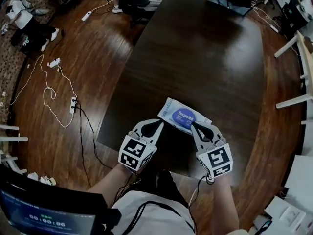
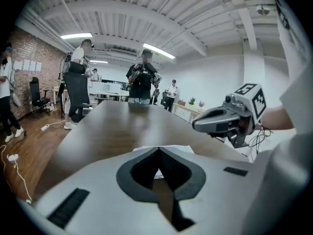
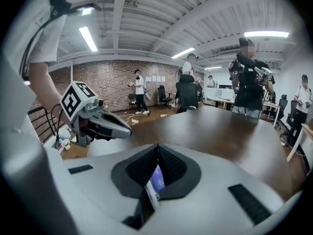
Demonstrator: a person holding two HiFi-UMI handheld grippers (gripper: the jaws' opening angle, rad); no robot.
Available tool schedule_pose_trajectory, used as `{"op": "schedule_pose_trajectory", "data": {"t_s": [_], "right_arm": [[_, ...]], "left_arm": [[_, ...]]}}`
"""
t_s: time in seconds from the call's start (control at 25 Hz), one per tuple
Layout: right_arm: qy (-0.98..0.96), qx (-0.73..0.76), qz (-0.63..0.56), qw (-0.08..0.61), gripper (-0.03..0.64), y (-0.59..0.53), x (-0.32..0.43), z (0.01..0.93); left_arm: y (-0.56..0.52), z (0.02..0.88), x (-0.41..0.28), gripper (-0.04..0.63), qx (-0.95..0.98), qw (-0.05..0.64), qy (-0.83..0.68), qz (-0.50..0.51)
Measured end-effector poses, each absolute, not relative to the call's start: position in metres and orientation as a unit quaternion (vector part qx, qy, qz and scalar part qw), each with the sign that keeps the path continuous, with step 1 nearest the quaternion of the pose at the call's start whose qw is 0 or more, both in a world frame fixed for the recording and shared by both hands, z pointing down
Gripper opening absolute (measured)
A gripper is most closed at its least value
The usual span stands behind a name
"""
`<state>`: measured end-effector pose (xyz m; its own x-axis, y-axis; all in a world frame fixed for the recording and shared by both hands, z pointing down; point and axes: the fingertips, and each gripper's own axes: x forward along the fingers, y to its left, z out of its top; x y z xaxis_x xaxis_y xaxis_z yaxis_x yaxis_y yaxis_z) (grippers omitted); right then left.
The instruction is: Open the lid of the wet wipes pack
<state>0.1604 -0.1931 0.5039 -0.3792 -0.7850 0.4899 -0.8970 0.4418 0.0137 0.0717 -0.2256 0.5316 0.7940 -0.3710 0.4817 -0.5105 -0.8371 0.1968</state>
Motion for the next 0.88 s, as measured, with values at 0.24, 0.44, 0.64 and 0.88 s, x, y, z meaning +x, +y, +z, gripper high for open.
{"op": "schedule_pose_trajectory", "data": {"t_s": [0.24,0.44,0.64,0.88], "right_arm": [[-0.809,0.504,0.129,0.274,0.011,-0.208,0.160,0.544],[-0.803,0.457,0.130,0.359,0.156,-0.211,0.159,0.580],[-0.798,0.430,0.137,0.399,0.298,-0.215,0.154,0.602],[-0.785,0.422,0.141,0.431,0.324,-0.221,0.156,0.615]], "left_arm": [[-0.239,0.584,0.087,0.002,0.922,0.128,-0.232,0.283],[-0.241,0.605,0.097,0.002,0.915,0.127,-0.227,0.307],[-0.240,0.620,0.100,0.002,0.907,0.135,-0.229,0.327],[-0.240,0.631,0.103,0.002,0.901,0.140,-0.224,0.343]]}}
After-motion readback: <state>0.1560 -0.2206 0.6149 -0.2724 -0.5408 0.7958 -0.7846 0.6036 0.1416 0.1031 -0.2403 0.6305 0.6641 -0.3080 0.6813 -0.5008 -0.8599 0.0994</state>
